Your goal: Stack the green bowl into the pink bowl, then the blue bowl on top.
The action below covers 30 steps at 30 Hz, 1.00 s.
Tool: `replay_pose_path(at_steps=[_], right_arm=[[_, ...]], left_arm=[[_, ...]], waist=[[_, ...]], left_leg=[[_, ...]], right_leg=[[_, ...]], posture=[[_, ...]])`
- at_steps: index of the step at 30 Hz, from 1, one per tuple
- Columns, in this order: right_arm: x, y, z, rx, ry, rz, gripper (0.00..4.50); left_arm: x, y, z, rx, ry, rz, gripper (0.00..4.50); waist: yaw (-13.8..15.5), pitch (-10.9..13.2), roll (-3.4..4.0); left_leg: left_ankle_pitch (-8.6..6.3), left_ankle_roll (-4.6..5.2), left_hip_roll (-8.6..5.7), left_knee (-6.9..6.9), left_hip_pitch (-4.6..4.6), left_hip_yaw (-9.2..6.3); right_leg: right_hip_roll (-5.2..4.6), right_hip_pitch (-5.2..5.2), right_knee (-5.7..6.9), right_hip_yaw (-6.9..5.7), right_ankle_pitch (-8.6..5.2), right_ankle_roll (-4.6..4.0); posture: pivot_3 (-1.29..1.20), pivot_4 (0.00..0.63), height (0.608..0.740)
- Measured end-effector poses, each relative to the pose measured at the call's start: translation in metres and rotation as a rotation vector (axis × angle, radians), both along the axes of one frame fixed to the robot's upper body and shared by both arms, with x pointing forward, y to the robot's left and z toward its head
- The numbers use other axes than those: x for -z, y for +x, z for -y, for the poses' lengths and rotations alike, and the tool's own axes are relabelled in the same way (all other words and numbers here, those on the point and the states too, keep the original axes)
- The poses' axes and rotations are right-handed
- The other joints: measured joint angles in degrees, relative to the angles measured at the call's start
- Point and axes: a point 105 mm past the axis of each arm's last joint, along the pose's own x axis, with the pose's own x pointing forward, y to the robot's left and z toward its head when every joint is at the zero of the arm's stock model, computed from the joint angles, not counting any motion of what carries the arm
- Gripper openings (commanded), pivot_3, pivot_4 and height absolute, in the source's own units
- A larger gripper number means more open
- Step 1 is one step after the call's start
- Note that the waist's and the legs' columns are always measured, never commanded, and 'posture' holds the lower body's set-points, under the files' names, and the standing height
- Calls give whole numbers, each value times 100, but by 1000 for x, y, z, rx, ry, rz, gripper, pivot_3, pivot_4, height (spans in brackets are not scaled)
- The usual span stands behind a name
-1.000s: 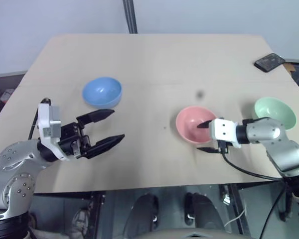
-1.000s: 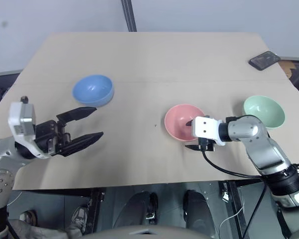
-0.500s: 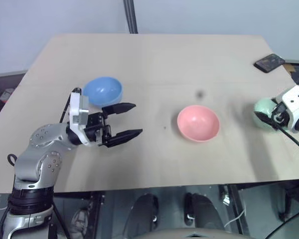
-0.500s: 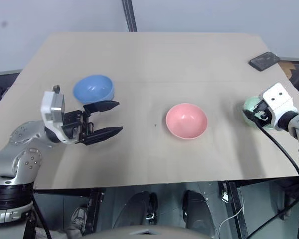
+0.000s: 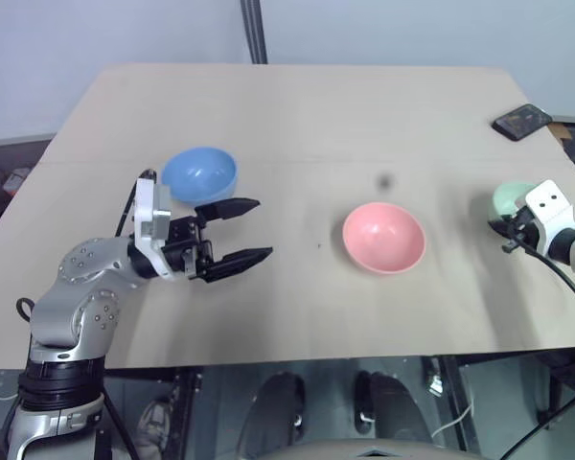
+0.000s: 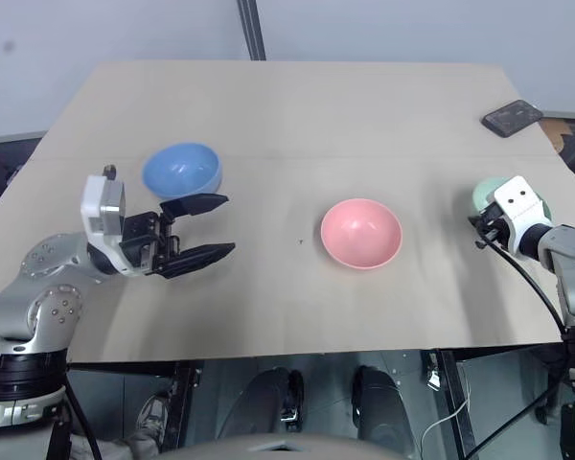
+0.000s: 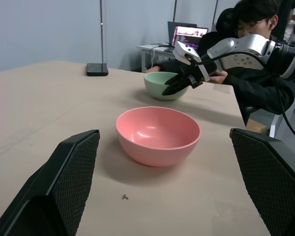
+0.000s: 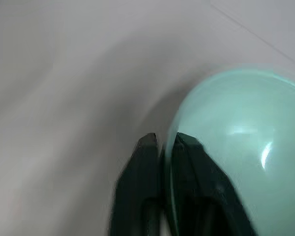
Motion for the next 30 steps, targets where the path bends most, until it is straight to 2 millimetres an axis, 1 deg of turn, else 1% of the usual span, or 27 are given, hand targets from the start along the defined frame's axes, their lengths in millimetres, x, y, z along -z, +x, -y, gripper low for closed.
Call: replay_pose_path(at_steps=[2, 3, 5, 6, 8, 10, 12, 14, 15, 16, 18, 19, 20, 22, 23, 25, 28, 30], right_arm=[[-15, -3, -22, -102, 9, 45, 15], [-25, -7, -38, -177, 15, 74, 15], [-43, -17, -80, -343, 51, 115, 15], [-52, -26, -111, -457, 79, 139, 15], [-62, -48, -162, -667, 97, 161, 15], [-60, -61, -185, -765, 89, 142, 15], [-50, -64, -193, -794, 78, 92, 15], [-38, -65, -196, -810, 42, 42, 15], [-32, -65, -194, -806, 25, 21, 757], [-28, -62, -191, -789, 14, 4, 959], [-21, -55, -184, -751, 2, -19, 1915], [-20, -54, -181, -740, -4, -26, 2265], [-20, -53, -179, -737, -10, -31, 2818], [-23, -53, -176, -728, -1, -24, 3879], [-26, -53, -175, -721, 10, -15, 4226], [-44, -55, -174, -712, 98, 42, 4226], [-67, -65, -177, -743, 203, 114, 4226], [-77, -71, -180, -762, 252, 150, 4226]], left_arm=[[1, 0, 0, -3, -1, -4, 4500], [1, 0, 0, -4, -2, -4, 4500], [1, 0, 0, -6, -2, -4, 4500], [1, 0, -1, -10, -1, -4, 4500], [1, 1, -1, -17, -3, -2, 4500], [1, 2, -1, -28, -2, -2, 4500], [1, 3, -2, -40, 1, -2, 4500], [2, 5, -3, -58, 6, -2, 4500], [2, 6, -3, -67, 7, -2, 4500], [2, 7, -4, -81, 9, -2, 4500], [3, 9, -5, -103, 15, -1, 4500], [3, 10, -5, -111, 15, -1, 4500], [3, 12, -6, -127, 15, 0, 4500], [3, 17, -9, -184, 27, 5, 4500], [4, 20, -11, -223, 43, 11, 4500], [6, 36, -21, -409, 134, 57, 4500], [4, 55, -33, -604, 211, 88, 4500], [1, 69, -41, -730, 271, 90, 4500]], waist=[[-11, 0, 0], [-17, 0, 1], [-35, 0, 0], [-54, 0, 0], [-53, 0, 0], [15, -2, -3], [56, -3, -7], [61, -3, -6], [58, -3, -7], [51, -3, -6], [25, -3, -6], [13, -3, -6], [7, -3, -6], [-4, -3, -6], [-4, -3, -6], [9, -3, -6], [27, -3, -7], [41, -4, -8]], left_leg=[[0, 0, 6, 0, 0, 1], [0, -1, 9, 0, 2, 2], [2, -4, 16, 0, 4, 2], [4, -8, 19, 0, 5, 1], [6, -11, 20, 0, 5, -5], [5, -10, 14, 2, -2, -9], [2, -5, 6, 13, -15, -20], [0, -2, 0, 16, -17, -21], [0, -2, 0, 16, -17, -21], [0, -2, 0, 16, -17, -21], [1, -2, 2, 16, -16, -20], [1, -3, 4, 16, -14, -20], [1, -3, 6, 15, -14, -19], [1, -3, 9, 15, -13, -17], [1, -3, 9, 15, -13, -17], [1, -3, 8, 15, -13, -18], [1, -3, 8, 15, -14, -21], [1, -2, 6, 16, -14, -24]], right_leg=[[4, -1, 0, 0, 0, 0], [7, -1, 0, 1, 0, 0], [13, -1, 1, 1, 0, 0], [16, -1, 2, 2, 1, -2], [17, -1, 3, -3, 2, -5], [11, 0, -1, -8, 3, -6], [9, 1, -6, -9, 3, -7], [7, 1, -6, -9, 4, -7], [7, 1, -7, -9, 4, -7], [7, 1, -6, -9, 4, -7], [10, 0, -4, -9, 4, -7], [12, 0, -4, -9, 4, -7], [13, 0, -3, -9, 4, -7], [15, 0, -3, -7, 4, -7], [15, 0, -3, -6, 4, -7], [15, 1, -2, -6, 5, -7], [15, 2, -3, -9, 6, -8], [14, 5, -3, -10, 7, -7]], posture=[[0, 150, 740], [0, 150, 740], [0, 150, 740], [0, 150, 740], [0, 150, 740], [0, 150, 740], [0, 150, 740], [0, 150, 740], [0, 150, 740], [0, 150, 740], [0, 150, 740], [0, 150, 740], [0, 150, 740], [0, 150, 740], [0, 150, 740], [0, 150, 740], [0, 150, 740], [0, 150, 740]])
